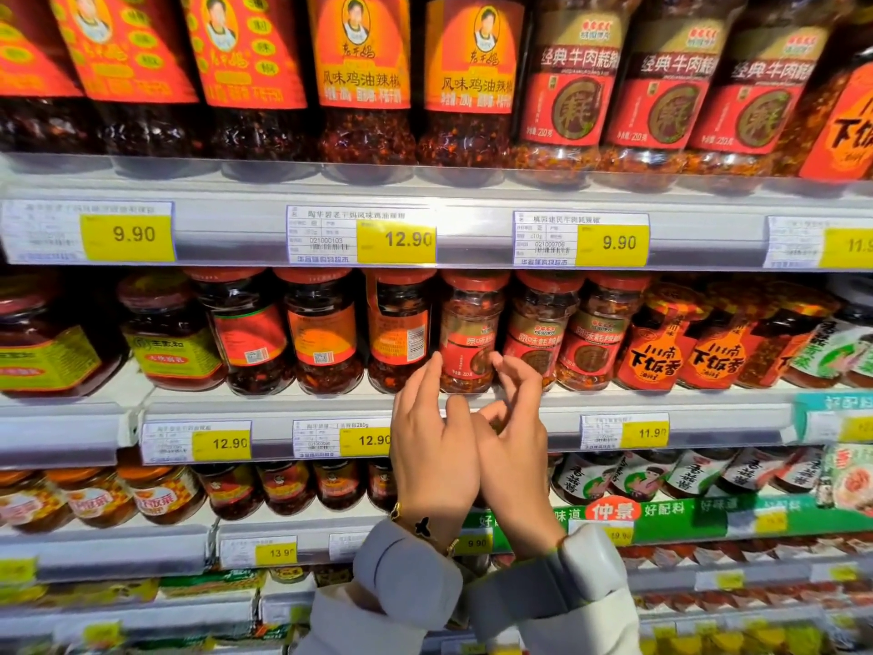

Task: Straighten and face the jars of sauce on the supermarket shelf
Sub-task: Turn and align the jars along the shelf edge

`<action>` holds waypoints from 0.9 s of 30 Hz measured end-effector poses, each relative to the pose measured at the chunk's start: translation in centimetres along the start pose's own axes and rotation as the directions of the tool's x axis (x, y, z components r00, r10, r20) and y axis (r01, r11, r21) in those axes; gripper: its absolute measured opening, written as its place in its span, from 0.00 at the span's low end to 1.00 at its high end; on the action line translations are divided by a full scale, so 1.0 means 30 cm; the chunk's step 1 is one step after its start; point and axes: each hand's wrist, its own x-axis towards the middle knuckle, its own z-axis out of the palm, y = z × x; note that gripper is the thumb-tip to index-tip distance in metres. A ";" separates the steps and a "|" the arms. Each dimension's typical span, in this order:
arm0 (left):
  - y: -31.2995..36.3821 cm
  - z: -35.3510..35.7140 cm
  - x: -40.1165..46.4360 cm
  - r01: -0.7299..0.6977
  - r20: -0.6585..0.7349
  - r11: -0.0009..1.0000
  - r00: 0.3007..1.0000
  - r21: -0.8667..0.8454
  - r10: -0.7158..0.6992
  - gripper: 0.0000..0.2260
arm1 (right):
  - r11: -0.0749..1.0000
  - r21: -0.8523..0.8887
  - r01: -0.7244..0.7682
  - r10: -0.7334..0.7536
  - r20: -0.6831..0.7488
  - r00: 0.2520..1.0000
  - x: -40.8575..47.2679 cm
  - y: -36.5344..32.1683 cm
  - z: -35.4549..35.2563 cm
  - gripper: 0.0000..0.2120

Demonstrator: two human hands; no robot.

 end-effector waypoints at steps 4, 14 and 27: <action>0.002 0.001 0.000 -0.010 -0.008 1.000 1.000 -0.014 0.010 0.21 | 0.999 -0.040 -0.030 0.034 0.080 0.996 0.015 -0.008 0.006 0.31; 0.015 0.000 0.014 0.011 0.086 0.998 0.996 0.065 -0.017 0.23 | 1.000 0.027 -0.008 0.007 0.018 1.000 -0.014 0.009 -0.012 0.24; 0.004 0.012 -0.003 0.022 0.059 0.999 0.998 0.032 -0.024 0.23 | 0.998 -0.060 -0.037 0.042 0.092 0.995 0.033 0.033 -0.020 0.28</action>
